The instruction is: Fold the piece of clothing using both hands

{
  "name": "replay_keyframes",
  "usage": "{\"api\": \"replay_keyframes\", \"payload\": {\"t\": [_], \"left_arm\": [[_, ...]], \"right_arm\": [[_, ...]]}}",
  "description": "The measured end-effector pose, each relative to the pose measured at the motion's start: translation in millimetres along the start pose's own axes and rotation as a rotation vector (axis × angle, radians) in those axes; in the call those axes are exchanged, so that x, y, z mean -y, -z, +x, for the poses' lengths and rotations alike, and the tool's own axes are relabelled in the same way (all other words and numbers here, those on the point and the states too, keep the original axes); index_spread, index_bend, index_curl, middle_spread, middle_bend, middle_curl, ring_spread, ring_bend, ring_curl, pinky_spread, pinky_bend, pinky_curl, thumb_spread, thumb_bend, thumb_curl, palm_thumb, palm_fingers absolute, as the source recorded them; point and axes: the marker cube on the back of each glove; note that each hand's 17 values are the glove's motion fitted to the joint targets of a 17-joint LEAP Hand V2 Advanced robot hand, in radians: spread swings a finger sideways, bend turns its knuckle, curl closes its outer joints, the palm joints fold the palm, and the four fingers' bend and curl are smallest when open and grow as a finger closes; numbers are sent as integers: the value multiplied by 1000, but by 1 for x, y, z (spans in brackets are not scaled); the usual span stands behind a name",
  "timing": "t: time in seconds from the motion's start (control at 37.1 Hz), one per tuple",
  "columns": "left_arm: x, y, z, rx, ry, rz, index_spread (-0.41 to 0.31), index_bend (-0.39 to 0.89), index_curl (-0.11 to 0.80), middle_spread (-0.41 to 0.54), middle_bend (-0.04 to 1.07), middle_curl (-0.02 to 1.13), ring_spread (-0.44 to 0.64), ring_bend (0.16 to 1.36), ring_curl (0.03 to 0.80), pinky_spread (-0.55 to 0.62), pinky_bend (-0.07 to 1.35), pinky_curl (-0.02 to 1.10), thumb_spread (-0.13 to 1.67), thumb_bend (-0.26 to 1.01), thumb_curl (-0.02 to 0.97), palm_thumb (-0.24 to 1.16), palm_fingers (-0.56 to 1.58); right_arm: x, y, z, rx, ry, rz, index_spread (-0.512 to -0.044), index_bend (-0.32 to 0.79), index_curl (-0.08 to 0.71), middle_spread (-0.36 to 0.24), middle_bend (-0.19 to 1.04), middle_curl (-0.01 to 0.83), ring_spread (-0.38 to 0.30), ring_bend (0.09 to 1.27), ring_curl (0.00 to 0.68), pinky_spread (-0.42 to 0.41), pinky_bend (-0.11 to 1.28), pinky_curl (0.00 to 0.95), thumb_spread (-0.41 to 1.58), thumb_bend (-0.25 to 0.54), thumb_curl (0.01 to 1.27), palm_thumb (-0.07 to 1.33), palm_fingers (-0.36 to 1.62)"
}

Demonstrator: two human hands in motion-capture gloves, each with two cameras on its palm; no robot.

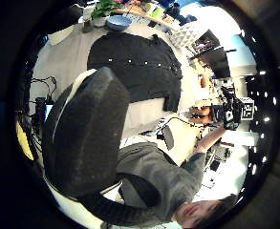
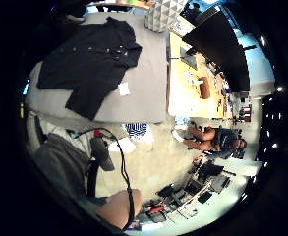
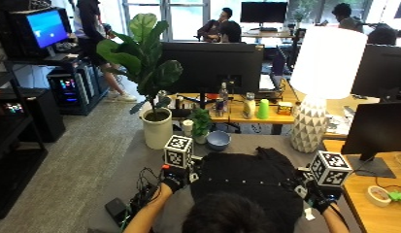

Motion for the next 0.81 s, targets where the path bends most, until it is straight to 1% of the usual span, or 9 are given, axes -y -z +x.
{"api": "replay_keyframes", "payload": {"t": [0.03, 0.16, 0.35, 0.57, 0.65, 0.67, 0.73, 0.76, 0.81], "left_arm": [[0, -1, 0, 0, 0, -1, -49, 204, 62, 34, 134, 27, 41, 474, 97, 50, 359, 80, 434, 49, 3, 79, 520], [0, -8, 0, 4, 3, -24, -74, 195, 134, 52, 134, 92, 63, 533, 193, 76, 386, 169, 765, 50, 20, 90, 473], [3, -17, 1, 12, 4, -36, -89, 190, 203, 64, 139, 127, 77, 553, 235, 93, 393, 221, 1027, 35, 50, 86, 441], [15, -42, 13, 4, -30, -66, -96, 183, 257, 69, 143, 154, 87, 559, 259, 101, 394, 256, 1168, 14, 82, 84, 422], [22, -64, 22, 18, -69, -101, -97, 180, 272, 70, 144, 163, 89, 561, 266, 102, 393, 267, 1191, 9, 95, 90, 417], [25, -73, 24, 20, -83, -114, -97, 180, 276, 70, 144, 166, 89, 562, 269, 103, 393, 270, 1195, 4, 100, 89, 415], [29, -94, 30, 22, -117, -137, -98, 174, 283, 71, 144, 172, 90, 565, 274, 103, 395, 277, 1196, 0, 109, 96, 409], [30, -105, 34, 24, -135, -148, -99, 169, 285, 71, 143, 175, 89, 568, 275, 104, 391, 279, 1179, -10, 114, 90, 392], [32, -129, 41, 29, -167, -171, -95, 154, 288, 73, 142, 180, 88, 579, 283, 104, 400, 289, 1151, -16, 125, 89, 377]], "right_arm": [[0, -1, 0, 1, 1, -2, -129, 214, 66, -10, 332, 93, 20, 331, 83, 84, 260, 59, 439, 245, 52, 353, 643], [4, -12, 3, 0, 4, -22, -193, 186, 165, -15, 345, 167, 31, 351, 171, 129, 252, 142, 794, 295, 87, 419, 608], [6, -23, 6, -13, 3, -49, -229, 163, 219, -18, 348, 230, 38, 342, 216, 159, 233, 190, 1086, 302, 116, 439, 592], [10, -53, 10, -44, 6, -115, -244, 151, 250, -20, 332, 278, 42, 332, 245, 172, 222, 225, 1248, 285, 142, 447, 584], [11, -87, 16, -73, 8, -187, -253, 121, 249, -20, 317, 289, 42, 345, 259, 175, 234, 242, 1272, 266, 150, 438, 555], [10, -99, 18, -82, 9, -211, -265, 85, 238, -20, 299, 289, 46, 355, 265, 178, 260, 254, 1260, 250, 151, 429, 514], [8, -124, 19, -102, 16, -263, -270, 84, 235, -20, 298, 298, 48, 364, 275, 185, 278, 266, 1259, 235, 158, 427, 495], [7, -137, 19, -113, 21, -290, -283, 52, 221, -17, 278, 296, 54, 367, 278, 194, 311, 279, 1243, 218, 158, 418, 447], [5, -163, 19, -134, 32, -344, -294, 50, 212, -17, 272, 303, 57, 382, 288, 198, 339, 292, 1233, 197, 163, 412, 419]]}}
